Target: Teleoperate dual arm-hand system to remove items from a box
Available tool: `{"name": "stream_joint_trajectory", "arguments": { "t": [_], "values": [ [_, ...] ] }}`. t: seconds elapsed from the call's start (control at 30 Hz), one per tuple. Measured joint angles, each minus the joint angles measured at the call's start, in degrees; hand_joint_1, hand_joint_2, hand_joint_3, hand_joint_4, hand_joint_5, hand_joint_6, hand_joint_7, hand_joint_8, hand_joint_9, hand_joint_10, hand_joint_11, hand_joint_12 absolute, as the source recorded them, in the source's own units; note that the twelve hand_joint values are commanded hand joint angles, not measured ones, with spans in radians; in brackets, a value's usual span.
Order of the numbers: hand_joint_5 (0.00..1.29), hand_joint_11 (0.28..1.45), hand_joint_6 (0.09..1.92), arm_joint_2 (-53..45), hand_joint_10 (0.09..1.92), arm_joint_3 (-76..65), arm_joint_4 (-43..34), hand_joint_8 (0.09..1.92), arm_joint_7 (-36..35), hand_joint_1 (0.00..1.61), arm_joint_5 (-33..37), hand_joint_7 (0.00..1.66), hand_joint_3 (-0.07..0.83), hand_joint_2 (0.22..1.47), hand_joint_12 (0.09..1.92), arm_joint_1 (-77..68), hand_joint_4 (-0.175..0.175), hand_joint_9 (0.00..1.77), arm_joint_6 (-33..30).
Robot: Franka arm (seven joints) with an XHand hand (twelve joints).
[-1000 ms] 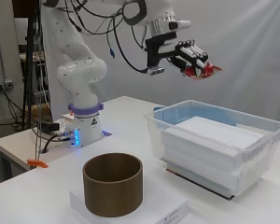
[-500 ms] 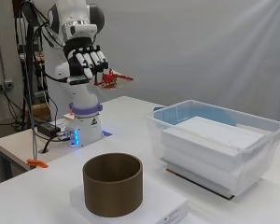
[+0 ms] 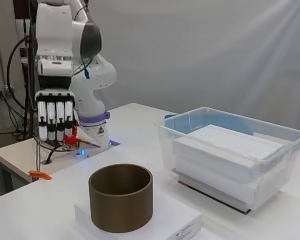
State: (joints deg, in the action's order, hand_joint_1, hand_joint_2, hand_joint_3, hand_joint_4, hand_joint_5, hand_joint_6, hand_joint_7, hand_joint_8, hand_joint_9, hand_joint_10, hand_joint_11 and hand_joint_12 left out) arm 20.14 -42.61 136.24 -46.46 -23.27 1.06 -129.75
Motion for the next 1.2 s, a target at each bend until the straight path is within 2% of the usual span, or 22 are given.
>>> {"name": "stream_joint_trajectory", "arguments": {
  "t": [0.03, 0.07, 0.1, 0.13, 0.2, 0.23, 0.3, 0.4, 0.63, 0.7, 0.77, 0.8, 0.83, 0.87, 0.9, 1.0, 1.1, 1.2],
  "values": [
    [0.89, 0.81, 1.02, -3.10, 1.32, -0.04, -1.07, 1.24, -1.62, 1.14, 2.78, 0.96, 0.002, 1.16, 0.09, -0.12, -0.048, 0.98, -0.85],
    [0.89, 0.84, 1.07, -5.94, 1.41, 0.00, -2.21, 1.26, -3.11, 1.07, 5.70, 0.99, 0.001, 1.16, 0.09, -0.19, 0.053, 0.99, -1.56],
    [0.89, 0.87, 1.09, -8.45, 1.49, 0.17, -3.51, 1.29, -4.39, 1.02, 8.52, 1.00, 0.001, 1.16, 0.09, -0.22, 0.113, 0.99, -2.07],
    [0.89, 0.85, 1.10, -10.59, 1.55, 0.47, -4.84, 1.34, -5.57, 1.00, 10.93, 1.00, 0.000, 1.16, 0.16, -0.23, 0.145, 0.99, -2.46],
    [0.89, 0.72, 1.11, -14.33, 1.65, 1.83, -7.46, 1.45, -7.55, 0.98, 14.25, 0.99, -0.001, 1.16, 0.52, -0.25, 0.169, 0.99, -3.08],
    [0.88, 0.66, 1.12, -15.43, 1.68, 2.38, -7.91, 1.49, -8.40, 0.98, 15.18, 0.98, 0.000, 1.16, 0.68, -0.50, 0.173, 0.99, -3.07],
    [0.87, 0.59, 1.14, -18.02, 1.72, 1.45, -8.18, 1.54, -10.92, 0.97, 18.15, 0.98, 0.000, 1.17, 0.84, -3.47, 0.175, 0.99, -2.92],
    [0.87, 0.58, 1.14, -21.16, 1.76, -7.56, -8.30, 1.61, -14.00, 0.97, 21.88, 0.97, 0.000, 1.17, 0.80, -14.19, 0.175, 0.99, -3.12],
    [0.86, 0.64, 1.16, -30.88, 1.78, -47.59, -7.30, 1.64, -24.47, 0.96, 34.10, 0.97, 0.000, 1.18, 0.59, -49.66, 0.175, 1.01, -4.18],
    [0.87, 0.62, 1.15, -33.82, 1.77, -55.94, -6.86, 1.63, -27.70, 0.97, 37.90, 0.97, 0.001, 1.17, 0.73, -58.03, 0.175, 1.02, -4.18],
    [0.52, 0.48, 0.50, -35.61, 0.77, -59.60, -6.63, 0.68, -29.84, 0.53, 40.42, 0.61, -0.008, 1.09, 0.36, -63.10, 0.079, 0.67, -4.09],
    [0.41, 0.45, 0.27, -35.45, 0.43, -59.51, -6.88, 0.36, -29.60, 0.37, 40.25, 0.49, -0.006, 1.06, 0.20, -63.90, 0.058, 0.54, -3.72],
    [0.36, 0.44, 0.14, -34.52, 0.23, -58.25, -7.80, 0.18, -28.57, 0.28, 39.09, 0.44, -0.003, 1.05, 0.11, -63.73, 0.052, 0.49, -2.51],
    [0.34, 0.44, 0.09, -33.36, 0.12, -56.38, -8.99, 0.09, -27.40, 0.24, 37.62, 0.42, -0.002, 1.04, 0.09, -62.49, 0.053, 0.47, -0.66],
    [0.33, 0.45, 0.09, -31.74, 0.09, -53.39, -10.70, 0.09, -26.08, 0.22, 35.70, 0.42, -0.001, 1.04, 0.09, -59.72, 0.057, 0.47, 2.30],
    [0.34, 0.46, 0.09, -29.46, 0.09, -44.39, -13.81, 0.09, -25.05, 0.21, 33.18, 0.43, 0.000, 1.04, 0.09, -48.55, 0.072, 0.48, 9.28],
    [0.37, 0.47, 0.09, -29.39, 0.09, -40.98, -14.72, 0.09, -23.77, 0.21, 31.18, 0.46, 0.000, 1.03, 0.09, -39.97, 0.092, 0.52, 11.19],
    [0.41, 0.48, 0.09, -26.46, 0.09, -41.32, -15.24, 0.09, -21.86, 0.23, 28.37, 0.52, 0.000, 1.04, 0.09, -37.37, 0.105, 0.58, 11.76]
  ]
}}
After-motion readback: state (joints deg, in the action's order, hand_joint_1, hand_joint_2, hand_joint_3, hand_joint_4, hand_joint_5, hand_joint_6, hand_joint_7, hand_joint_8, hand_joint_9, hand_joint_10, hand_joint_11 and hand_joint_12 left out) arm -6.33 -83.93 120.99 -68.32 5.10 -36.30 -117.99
